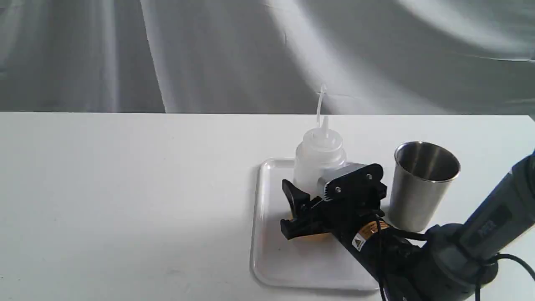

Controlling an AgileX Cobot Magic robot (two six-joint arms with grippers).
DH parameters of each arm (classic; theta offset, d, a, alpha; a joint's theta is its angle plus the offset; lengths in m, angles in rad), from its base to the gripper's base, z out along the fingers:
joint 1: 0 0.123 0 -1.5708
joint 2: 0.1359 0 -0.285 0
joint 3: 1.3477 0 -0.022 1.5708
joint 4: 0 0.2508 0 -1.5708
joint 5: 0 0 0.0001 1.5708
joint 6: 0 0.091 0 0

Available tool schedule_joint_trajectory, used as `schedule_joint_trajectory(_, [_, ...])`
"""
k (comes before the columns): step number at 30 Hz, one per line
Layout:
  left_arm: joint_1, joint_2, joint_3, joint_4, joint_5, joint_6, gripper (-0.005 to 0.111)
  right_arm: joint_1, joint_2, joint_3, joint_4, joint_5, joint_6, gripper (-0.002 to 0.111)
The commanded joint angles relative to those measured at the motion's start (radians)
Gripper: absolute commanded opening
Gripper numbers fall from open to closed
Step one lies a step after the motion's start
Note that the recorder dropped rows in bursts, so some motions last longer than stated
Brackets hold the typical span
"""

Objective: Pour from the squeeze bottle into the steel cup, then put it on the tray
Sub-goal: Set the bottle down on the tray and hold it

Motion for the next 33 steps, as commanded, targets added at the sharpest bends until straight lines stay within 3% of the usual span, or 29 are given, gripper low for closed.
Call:
schedule_joint_trajectory(1, [0.002, -0.003, 0.004, -0.001, -0.008, -0.005, 0.0, 0.002, 0.003, -0.004, 0.009, -0.008, 0.009, 0.0])
schedule_joint_trajectory(12, [0.002, -0.003, 0.004, -0.001, -0.008, -0.003, 0.0, 0.002, 0.003, -0.004, 0.007, -0.008, 0.032, 0.0])
schedule_joint_trajectory(16, [0.002, -0.003, 0.004, -0.001, -0.008, -0.003, 0.0, 0.002, 0.003, -0.004, -0.015, -0.008, 0.032, 0.005])
schedule_joint_trajectory(22, [0.002, -0.003, 0.004, -0.001, -0.008, -0.005, 0.0, 0.002, 0.003, -0.004, -0.015, -0.008, 0.035, 0.027])
schedule_joint_trajectory(33, [0.002, -0.003, 0.004, -0.001, -0.008, -0.005, 0.0, 0.002, 0.003, -0.004, -0.015, -0.008, 0.057, 0.079])
